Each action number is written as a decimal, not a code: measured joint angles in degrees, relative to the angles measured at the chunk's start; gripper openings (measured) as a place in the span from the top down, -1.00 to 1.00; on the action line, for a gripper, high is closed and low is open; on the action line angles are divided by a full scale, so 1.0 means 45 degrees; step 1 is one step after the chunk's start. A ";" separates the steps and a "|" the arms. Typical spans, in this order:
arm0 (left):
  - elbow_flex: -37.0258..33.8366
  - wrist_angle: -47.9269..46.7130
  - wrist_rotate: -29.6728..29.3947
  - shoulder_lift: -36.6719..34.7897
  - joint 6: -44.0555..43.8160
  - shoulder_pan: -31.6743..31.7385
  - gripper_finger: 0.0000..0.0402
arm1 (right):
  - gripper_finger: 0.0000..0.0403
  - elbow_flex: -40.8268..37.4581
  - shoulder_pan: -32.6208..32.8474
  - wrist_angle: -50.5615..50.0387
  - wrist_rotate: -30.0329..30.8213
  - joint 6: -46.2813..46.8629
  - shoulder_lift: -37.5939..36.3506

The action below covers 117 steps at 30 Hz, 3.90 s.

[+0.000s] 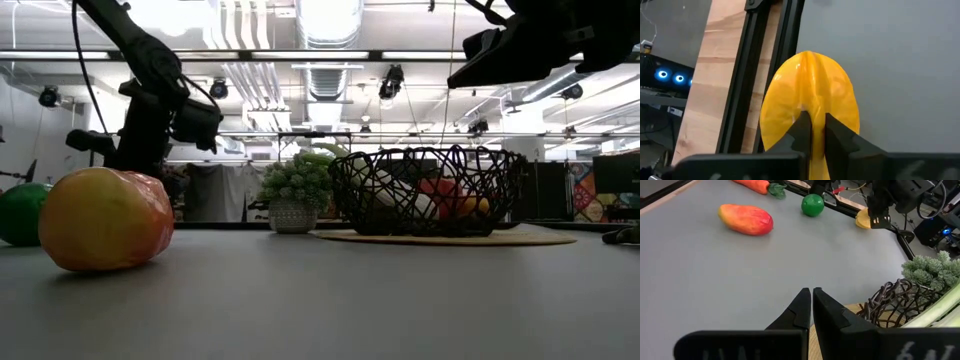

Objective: Build produce basket
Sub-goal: Put the yellow starfruit into the black wire basket

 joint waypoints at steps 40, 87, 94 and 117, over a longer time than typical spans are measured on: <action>0.0928 1.4759 0.2865 -0.2674 1.5566 -1.0532 0.95 | 0.63 -0.0141 -0.0066 0.2336 0.0000 0.0913 0.0010; 0.1252 2.5107 0.6271 0.3002 1.8268 -0.9998 0.94 | -0.48 0.0733 -0.0187 0.6956 -0.0063 -0.0233 0.2191; 0.1218 2.5105 0.6300 0.2987 1.8263 -0.9999 0.88 | -0.14 0.0733 -0.0187 0.6928 -0.0063 0.0042 0.2176; 0.0969 2.1787 0.4321 0.1322 1.9317 -0.9989 -0.14 | -0.12 0.0765 -0.1131 0.5447 0.1042 0.2329 0.1427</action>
